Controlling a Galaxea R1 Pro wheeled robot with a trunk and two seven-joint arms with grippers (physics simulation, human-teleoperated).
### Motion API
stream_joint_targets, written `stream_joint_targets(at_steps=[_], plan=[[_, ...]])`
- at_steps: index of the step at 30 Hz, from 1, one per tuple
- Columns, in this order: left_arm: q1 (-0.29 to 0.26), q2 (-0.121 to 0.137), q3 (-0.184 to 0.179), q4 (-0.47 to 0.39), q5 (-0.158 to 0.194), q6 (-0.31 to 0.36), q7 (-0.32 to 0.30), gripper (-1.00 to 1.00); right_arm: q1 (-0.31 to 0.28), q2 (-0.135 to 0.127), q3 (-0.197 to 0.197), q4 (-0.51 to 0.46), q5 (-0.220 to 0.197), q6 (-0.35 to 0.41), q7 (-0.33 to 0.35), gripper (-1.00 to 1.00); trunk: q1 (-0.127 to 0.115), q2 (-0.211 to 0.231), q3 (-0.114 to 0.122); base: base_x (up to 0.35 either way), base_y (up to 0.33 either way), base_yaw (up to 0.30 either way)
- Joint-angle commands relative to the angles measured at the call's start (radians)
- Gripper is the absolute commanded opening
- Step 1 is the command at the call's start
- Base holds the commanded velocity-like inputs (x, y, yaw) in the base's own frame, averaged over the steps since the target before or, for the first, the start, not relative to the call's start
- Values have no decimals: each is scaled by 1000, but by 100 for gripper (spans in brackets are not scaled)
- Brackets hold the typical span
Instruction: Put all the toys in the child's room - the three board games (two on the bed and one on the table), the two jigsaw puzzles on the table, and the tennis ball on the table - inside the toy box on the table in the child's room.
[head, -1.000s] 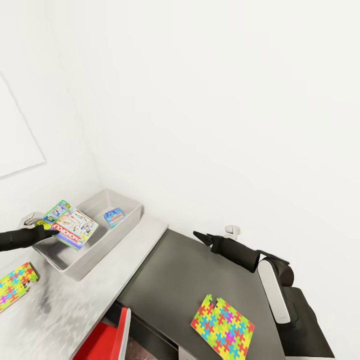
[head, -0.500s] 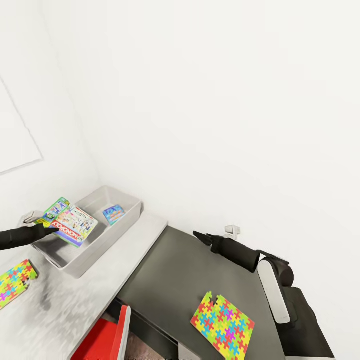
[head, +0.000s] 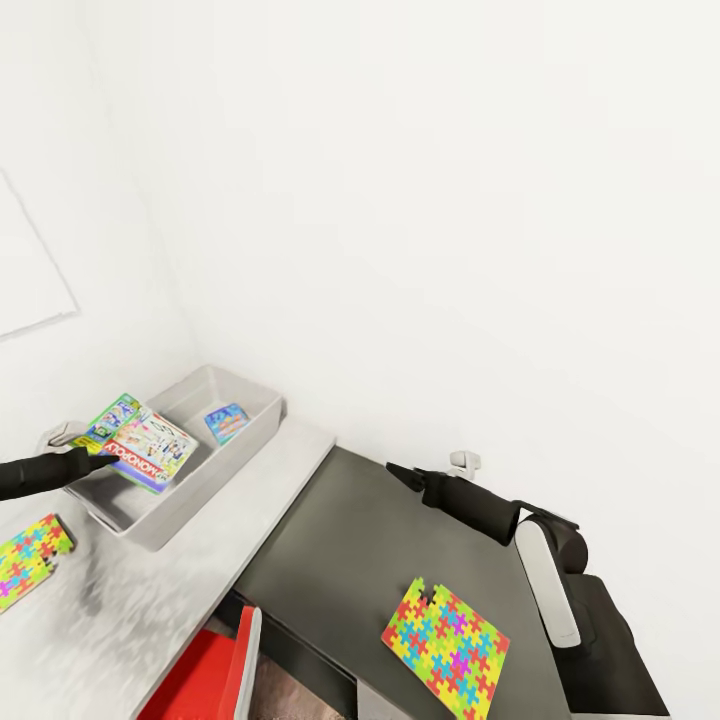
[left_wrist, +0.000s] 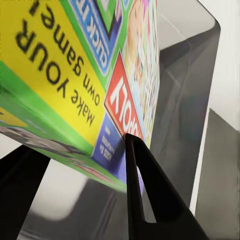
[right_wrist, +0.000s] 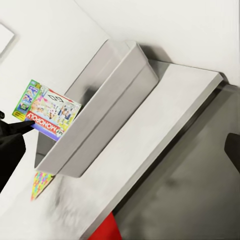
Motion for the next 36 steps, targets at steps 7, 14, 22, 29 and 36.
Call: stream_joint_targets(at_steps=[7,14,22,29,36], plan=[[-1,0,0,0,-2,1,-50,-100,-1,0,-3,0,-2,7,3,100,0,-1,-13,0,0,0],[-1,0,0,0,-3,-8,-55,-100,-1,0,-3,0,-2,7,3,100,0,-1,-24,0,0,0],[-1,0,0,0,-3,-10,-55,-100,-1,0,-3,0,-2,7,3,100,0,-1,-38,0,0,0],[-1,0,0,0,-7,-11,-54,-100,-1,0,-3,0,-2,7,3,100,0,-1,-49,0,0,0],[-1,0,0,0,-7,-48,-55,-100,-1,0,-3,0,-2,7,3,100,0,-1,-60,0,0,0]])
